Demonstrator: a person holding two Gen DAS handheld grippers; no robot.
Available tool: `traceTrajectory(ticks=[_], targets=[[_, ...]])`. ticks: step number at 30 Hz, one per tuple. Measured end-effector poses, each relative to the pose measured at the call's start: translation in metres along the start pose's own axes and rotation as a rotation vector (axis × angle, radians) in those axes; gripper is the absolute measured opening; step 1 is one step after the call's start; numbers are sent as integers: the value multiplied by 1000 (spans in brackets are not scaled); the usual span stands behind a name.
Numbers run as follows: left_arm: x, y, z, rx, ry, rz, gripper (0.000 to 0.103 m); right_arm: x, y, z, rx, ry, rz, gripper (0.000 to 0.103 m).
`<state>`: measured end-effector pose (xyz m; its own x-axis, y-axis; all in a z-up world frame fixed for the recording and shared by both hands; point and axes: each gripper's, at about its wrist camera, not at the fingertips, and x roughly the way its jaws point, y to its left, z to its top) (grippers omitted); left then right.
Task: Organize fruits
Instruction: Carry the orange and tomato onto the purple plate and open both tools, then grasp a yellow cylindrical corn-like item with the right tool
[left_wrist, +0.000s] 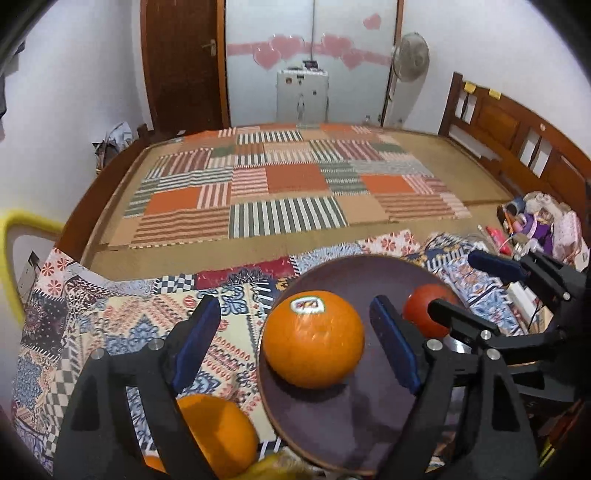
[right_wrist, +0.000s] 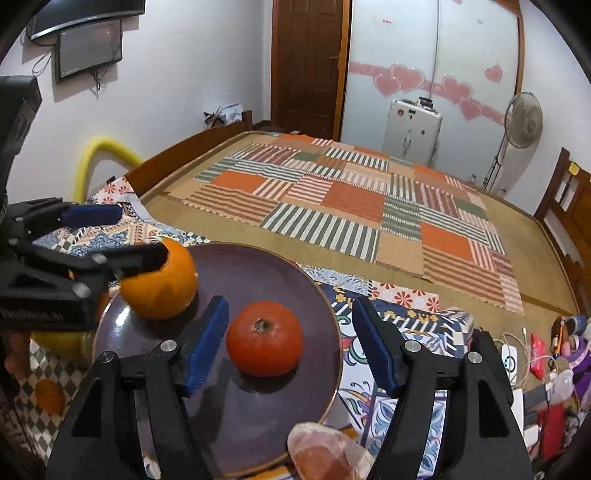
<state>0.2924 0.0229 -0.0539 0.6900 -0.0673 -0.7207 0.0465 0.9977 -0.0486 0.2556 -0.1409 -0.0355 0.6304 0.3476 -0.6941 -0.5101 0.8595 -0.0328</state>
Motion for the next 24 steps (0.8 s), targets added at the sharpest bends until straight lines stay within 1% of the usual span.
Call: traceTrajectory(ticks=[3,7,10,13,18,24], targets=[[-19,5,0,-8,-25,4,83,-14,3,0,0,-31,-6,66],[-46,9,-5,3,-69,27,83,-35,12,-3,-8,-72,-10,66],[-68,16,-15,14,-95,40,84,-53,19,-6,-18,-111,-15,66],[-86,22,-29,14,-103,36,85,-70,26,-12,-23,-145,-6,66],[-104,36,-56,14,-98,36,87,-84,41,-24,-45,-169,-7,66],[-97,58,-92,10,-30,50,87,-82,57,-49,-44,-145,25,66]])
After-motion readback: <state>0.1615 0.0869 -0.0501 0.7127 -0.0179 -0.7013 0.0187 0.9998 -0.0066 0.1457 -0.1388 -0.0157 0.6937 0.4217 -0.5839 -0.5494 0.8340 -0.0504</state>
